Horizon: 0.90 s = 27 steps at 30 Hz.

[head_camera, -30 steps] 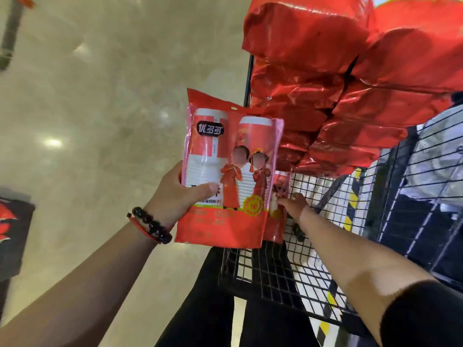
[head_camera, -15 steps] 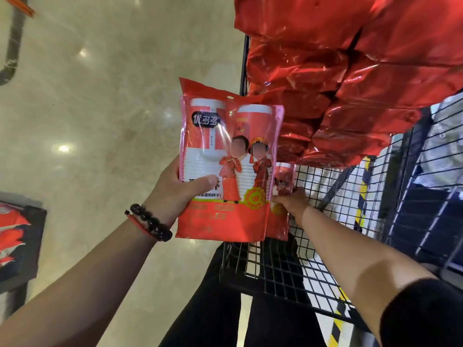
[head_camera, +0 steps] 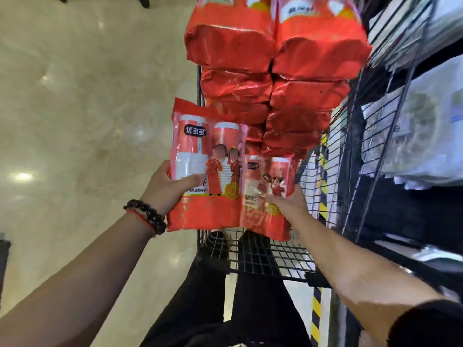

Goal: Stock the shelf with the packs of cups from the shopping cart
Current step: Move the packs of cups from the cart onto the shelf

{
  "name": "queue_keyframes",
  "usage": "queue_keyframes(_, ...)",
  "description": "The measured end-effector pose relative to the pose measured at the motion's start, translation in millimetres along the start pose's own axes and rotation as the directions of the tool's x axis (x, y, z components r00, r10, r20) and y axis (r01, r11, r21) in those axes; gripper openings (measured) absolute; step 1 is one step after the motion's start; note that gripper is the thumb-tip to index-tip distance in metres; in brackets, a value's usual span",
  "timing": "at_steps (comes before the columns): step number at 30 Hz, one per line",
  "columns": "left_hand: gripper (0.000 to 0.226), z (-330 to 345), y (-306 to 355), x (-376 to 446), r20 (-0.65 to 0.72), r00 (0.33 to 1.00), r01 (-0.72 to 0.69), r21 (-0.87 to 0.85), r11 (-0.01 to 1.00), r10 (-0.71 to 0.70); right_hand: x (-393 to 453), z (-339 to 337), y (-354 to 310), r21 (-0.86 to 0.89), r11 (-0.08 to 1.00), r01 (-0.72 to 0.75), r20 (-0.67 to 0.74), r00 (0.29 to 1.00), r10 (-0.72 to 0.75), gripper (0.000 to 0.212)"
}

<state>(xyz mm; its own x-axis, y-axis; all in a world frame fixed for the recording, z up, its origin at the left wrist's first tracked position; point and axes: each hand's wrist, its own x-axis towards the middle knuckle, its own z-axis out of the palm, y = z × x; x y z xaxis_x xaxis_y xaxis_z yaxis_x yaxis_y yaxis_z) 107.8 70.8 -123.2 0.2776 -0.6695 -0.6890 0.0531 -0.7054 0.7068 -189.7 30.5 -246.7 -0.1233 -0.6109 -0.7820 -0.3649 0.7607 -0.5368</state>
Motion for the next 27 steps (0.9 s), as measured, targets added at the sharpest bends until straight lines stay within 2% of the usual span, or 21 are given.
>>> queue_keyframes(4,0.083,22.4,14.5,-12.2,0.012,1.000,-0.025,0.047,0.999,0.025,-33.3,-44.6,-12.0,0.066,0.994,0.090,-0.061,0.994,-0.086,0.056)
queue_keyframes(9,0.069,44.9,38.0,-29.0,0.032,0.998,-0.059,0.037,0.998,0.058,-78.7,-96.1,-32.1,0.188,0.968,0.167,-0.177,0.975,-0.134,0.052)
queue_keyframes(12,0.065,54.8,55.2,-38.1,0.093,0.990,-0.108,0.052,0.993,0.103,-108.9,-120.7,-47.2,0.225,0.942,0.251,-0.248,0.949,-0.194,0.049)
queue_keyframes(16,0.085,65.0,77.6,-48.5,0.189,0.967,-0.181,0.047,0.982,0.169,-150.8,-144.0,-55.8,0.299,0.896,0.328,-0.338,0.915,-0.222,0.052)
queue_keyframes(18,0.085,69.5,87.1,-54.0,0.248,0.945,-0.236,0.063,0.970,0.214,-175.0,-149.4,-54.3,0.345,0.856,0.384,-0.382,0.891,-0.245,0.051)
queue_keyframes(22,0.084,73.0,96.7,-64.5,0.392,0.877,-0.346,0.110,0.932,0.279,-232.4,-144.4,-36.8,0.329,0.806,0.492,-0.522,0.806,-0.278,0.030)
queue_keyframes(27,0.080,83.6,93.3,-91.7,0.565,0.779,-0.403,0.122,0.907,0.270,-300.9,-123.6,10.1,0.398,0.734,0.550,-0.680,0.714,-0.166,0.047)
